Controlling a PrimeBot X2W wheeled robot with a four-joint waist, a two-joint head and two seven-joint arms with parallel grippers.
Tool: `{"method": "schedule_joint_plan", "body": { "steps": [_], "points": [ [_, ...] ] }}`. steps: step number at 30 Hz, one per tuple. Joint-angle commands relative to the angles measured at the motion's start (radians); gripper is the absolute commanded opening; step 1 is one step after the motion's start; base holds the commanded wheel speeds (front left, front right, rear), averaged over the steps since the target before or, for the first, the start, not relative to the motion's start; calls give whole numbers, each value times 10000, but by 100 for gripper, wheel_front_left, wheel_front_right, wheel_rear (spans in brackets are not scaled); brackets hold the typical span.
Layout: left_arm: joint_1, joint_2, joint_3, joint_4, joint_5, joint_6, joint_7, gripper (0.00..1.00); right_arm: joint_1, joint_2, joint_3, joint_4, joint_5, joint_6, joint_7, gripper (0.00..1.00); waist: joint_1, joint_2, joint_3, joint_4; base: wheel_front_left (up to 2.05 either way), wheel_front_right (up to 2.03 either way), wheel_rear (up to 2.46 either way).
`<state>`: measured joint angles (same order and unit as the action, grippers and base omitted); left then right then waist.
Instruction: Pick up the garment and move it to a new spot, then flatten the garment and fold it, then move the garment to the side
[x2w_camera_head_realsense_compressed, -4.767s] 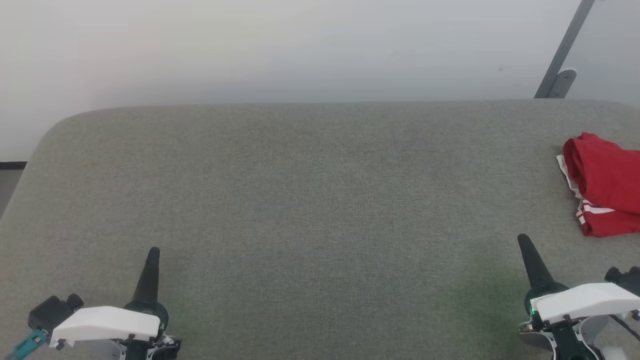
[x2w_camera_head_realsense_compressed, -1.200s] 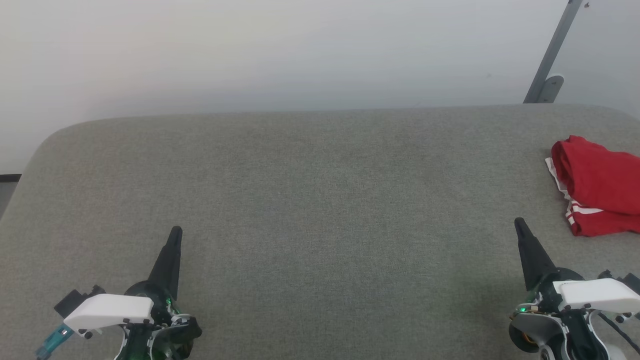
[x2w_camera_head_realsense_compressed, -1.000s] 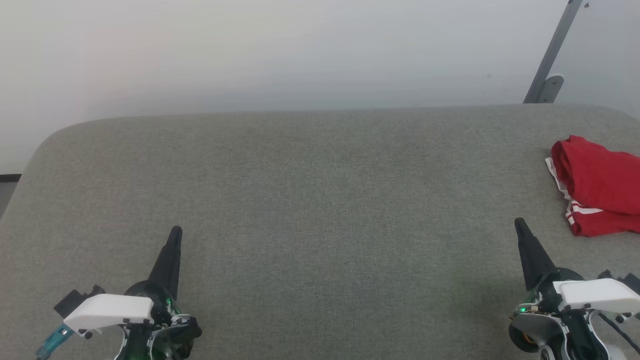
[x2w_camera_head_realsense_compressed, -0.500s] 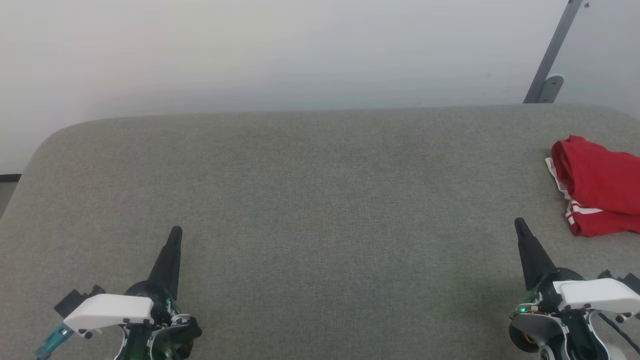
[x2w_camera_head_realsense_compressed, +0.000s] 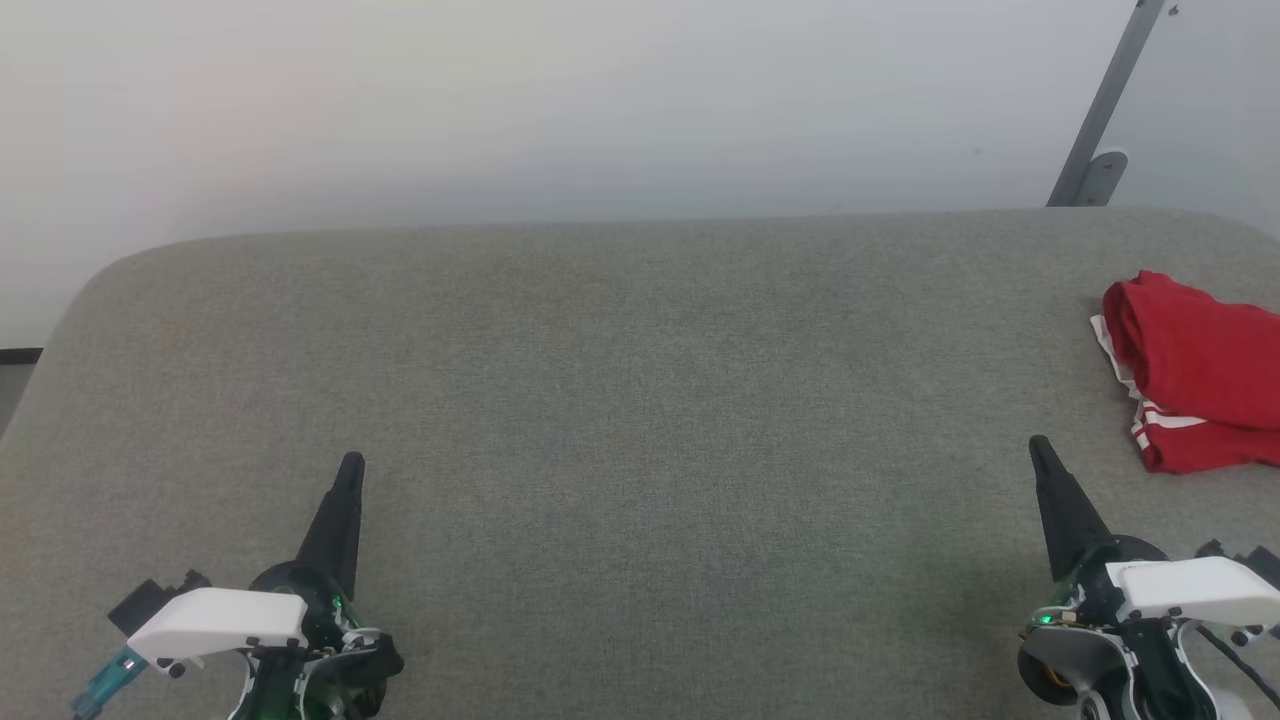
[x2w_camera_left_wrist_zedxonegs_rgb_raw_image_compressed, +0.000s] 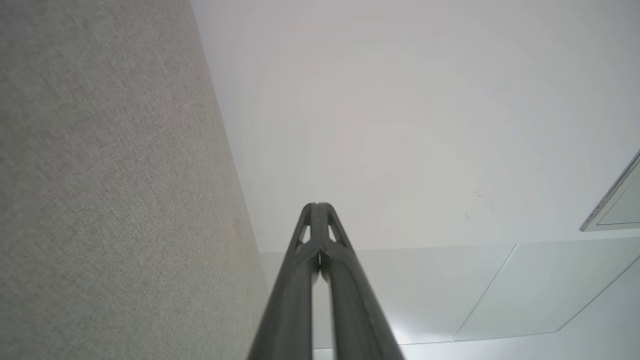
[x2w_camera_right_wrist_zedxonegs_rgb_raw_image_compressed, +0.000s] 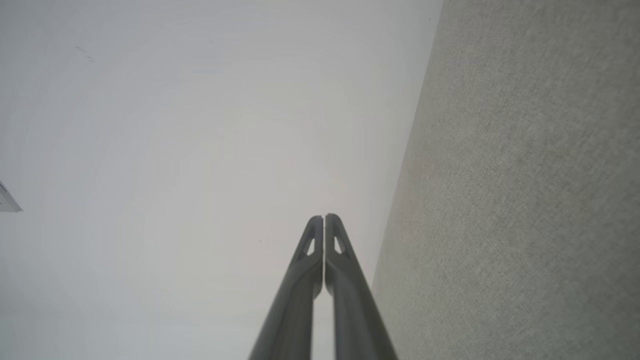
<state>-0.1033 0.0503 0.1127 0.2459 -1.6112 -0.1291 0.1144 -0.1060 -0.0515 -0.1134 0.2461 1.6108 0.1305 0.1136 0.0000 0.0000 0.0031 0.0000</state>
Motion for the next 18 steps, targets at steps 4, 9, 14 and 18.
{"method": "schedule_joint_plan", "body": {
  "steps": [4, 9, 14, 18],
  "points": [
    [-102, -29, 27, -30, -33, -29, 29, 0, -46, 38, -12, -30, 41, 4, 17, 0, 0, 0, 0, 0, 0, 0, 0],
    [-102, -29, 27, -31, -34, -29, 28, 0, -46, 38, -14, -30, 41, 4, 17, 0, 0, 0, 0, 0, 0, 0, 0],
    [-102, -29, 27, -31, -34, -29, 28, 0, -46, 38, -15, -30, 41, 4, 17, 0, 0, 0, 0, 0, 0, 0, 0],
    [-102, -29, 27, -31, -34, -29, 28, 0, -46, 38, -12, -30, 41, 4, 17, 0, 0, 0, 0, 0, 0, 0, 0]
  ]
}}
